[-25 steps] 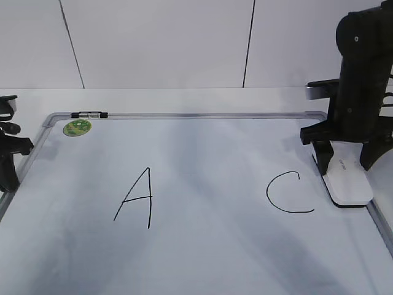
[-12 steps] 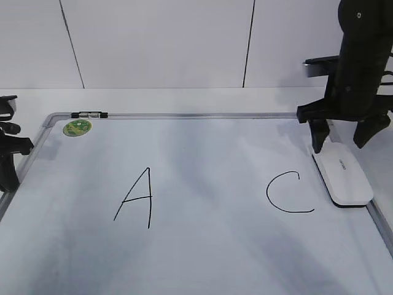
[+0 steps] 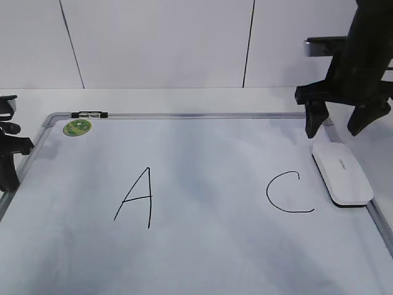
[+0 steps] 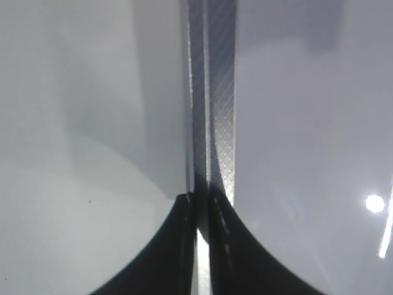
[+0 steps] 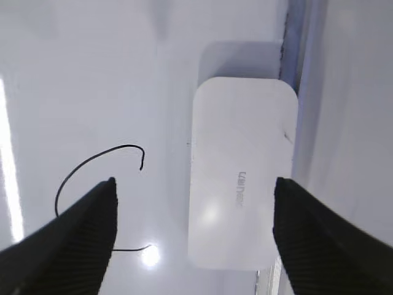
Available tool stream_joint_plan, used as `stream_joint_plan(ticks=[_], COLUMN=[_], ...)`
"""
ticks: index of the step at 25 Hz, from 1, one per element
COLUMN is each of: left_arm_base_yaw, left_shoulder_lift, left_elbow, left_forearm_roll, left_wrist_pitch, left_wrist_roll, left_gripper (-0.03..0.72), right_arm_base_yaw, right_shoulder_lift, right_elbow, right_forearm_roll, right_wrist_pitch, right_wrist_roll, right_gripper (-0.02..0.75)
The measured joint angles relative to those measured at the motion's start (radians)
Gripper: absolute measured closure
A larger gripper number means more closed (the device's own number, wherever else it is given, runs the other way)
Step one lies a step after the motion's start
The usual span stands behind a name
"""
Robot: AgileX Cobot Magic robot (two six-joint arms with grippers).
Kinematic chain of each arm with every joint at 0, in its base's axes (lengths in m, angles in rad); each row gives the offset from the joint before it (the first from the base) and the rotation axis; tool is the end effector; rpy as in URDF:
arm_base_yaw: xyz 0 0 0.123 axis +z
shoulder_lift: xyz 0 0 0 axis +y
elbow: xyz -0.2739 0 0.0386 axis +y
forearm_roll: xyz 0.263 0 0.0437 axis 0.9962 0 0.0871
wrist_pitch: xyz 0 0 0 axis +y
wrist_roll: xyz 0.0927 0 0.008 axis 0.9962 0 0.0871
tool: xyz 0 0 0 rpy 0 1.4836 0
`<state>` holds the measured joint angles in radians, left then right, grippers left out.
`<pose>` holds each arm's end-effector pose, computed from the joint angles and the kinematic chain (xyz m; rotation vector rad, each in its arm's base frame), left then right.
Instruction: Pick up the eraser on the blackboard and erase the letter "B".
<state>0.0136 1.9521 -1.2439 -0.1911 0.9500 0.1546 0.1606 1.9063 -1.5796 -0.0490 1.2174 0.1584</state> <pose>0.3668 -0.0094 0.1331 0.0462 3.1191 -0.2420 0.3958 0.0598 0.2336 -0.0250 3.0213 -0.0427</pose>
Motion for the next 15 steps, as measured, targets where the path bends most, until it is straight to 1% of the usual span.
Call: stream_joint_plan(ticks=[10, 12, 15], left_arm_base_yaw=[0.000, 0.000, 0.000], left_shoulder_lift=[0.000, 0.000, 0.000], left_elbow=[0.000, 0.000, 0.000], left_forearm_roll=[0.000, 0.000, 0.000], left_wrist_pitch=[0.000, 0.000, -0.002], left_wrist_roll=[0.000, 0.000, 0.008], left_gripper=[0.663, 0.647, 0.589], right_arm_base_yaw=[0.000, 0.000, 0.000], right_shoulder_lift=[-0.162, -0.182, -0.202], right_elbow=[0.000, 0.000, 0.000], right_forearm_roll=[0.012, 0.012, 0.012], right_wrist_pitch=[0.009, 0.009, 0.011], right_wrist_roll=[-0.003, -0.003, -0.003], right_gripper=[0.149, 0.149, 0.150])
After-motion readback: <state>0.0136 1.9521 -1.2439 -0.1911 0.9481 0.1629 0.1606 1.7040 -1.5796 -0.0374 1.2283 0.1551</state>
